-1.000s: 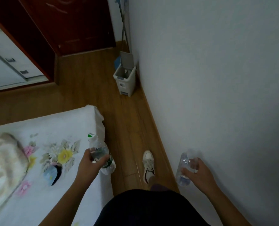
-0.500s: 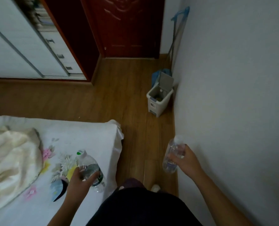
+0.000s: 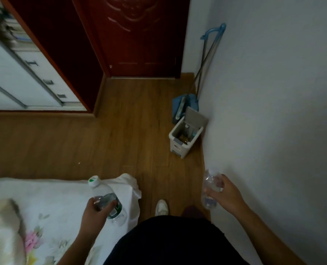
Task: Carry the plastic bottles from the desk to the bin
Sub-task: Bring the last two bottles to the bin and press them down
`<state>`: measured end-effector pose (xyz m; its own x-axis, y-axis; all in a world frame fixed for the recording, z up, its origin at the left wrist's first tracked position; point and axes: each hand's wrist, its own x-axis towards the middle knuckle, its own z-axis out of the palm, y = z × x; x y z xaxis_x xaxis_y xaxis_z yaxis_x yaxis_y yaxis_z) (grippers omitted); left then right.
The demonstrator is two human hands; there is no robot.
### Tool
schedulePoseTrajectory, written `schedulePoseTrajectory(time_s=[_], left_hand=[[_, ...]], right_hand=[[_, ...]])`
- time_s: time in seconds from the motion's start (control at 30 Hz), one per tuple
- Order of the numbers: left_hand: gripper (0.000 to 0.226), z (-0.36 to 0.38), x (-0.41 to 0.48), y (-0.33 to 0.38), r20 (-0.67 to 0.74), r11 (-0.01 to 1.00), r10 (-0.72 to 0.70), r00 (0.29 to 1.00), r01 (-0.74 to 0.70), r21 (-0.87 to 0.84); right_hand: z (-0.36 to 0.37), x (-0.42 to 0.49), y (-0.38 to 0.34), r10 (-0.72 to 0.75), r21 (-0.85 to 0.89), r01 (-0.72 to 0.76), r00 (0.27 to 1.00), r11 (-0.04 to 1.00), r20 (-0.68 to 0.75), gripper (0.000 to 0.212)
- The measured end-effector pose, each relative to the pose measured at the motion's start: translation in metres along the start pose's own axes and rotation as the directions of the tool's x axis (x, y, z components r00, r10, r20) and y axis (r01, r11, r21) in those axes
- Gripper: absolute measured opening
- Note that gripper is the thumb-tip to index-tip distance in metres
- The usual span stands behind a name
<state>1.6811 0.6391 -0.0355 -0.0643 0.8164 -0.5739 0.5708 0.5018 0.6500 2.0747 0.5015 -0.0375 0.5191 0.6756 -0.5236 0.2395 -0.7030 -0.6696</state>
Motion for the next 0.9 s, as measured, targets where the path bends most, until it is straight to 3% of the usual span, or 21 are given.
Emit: schedulePoseTrajectory(time_s=[0.17,0.27,0.4,0.63,0.7,0.9], left_hand=[[0.068,0.022,0.072,0.088,0.182,0.982,0.14,0.973,-0.16,0.099],[0.063,0.042,0.097,0.139,0.258,0.977,0.178,0.95,-0.203,0.072],[0.065,0.065,0.136,0.189,0.265,0.974,0.185,0.946,-0.213,0.079],[0.045,0.085,0.185,0.277,0.194,0.97,0.241,0.951,-0.245,-0.002],[0.052,0.089,0.2,0.302,0.2,0.959,0.275,0.94,-0.284,0.016],[0.057,0.115,0.244,0.35,0.239,0.946,0.292,0.926,-0.316,0.071]], right_hand=[[-0.018,0.035,-0.017,0.076,0.067,-0.072,0.995,0.995,-0.065,0.036],[-0.025,0.064,-0.027,0.114,0.049,-0.109,0.989,0.993,-0.094,0.032],[-0.031,0.114,-0.046,0.126,0.042,-0.122,0.986,0.992,-0.109,0.031],[-0.046,0.216,-0.099,0.085,0.057,-0.083,0.995,0.995,-0.043,0.046],[-0.051,0.245,-0.118,0.058,0.065,-0.056,0.998,0.996,-0.019,0.039],[-0.067,0.306,-0.152,0.078,0.134,-0.078,0.997,0.988,0.006,0.058]])
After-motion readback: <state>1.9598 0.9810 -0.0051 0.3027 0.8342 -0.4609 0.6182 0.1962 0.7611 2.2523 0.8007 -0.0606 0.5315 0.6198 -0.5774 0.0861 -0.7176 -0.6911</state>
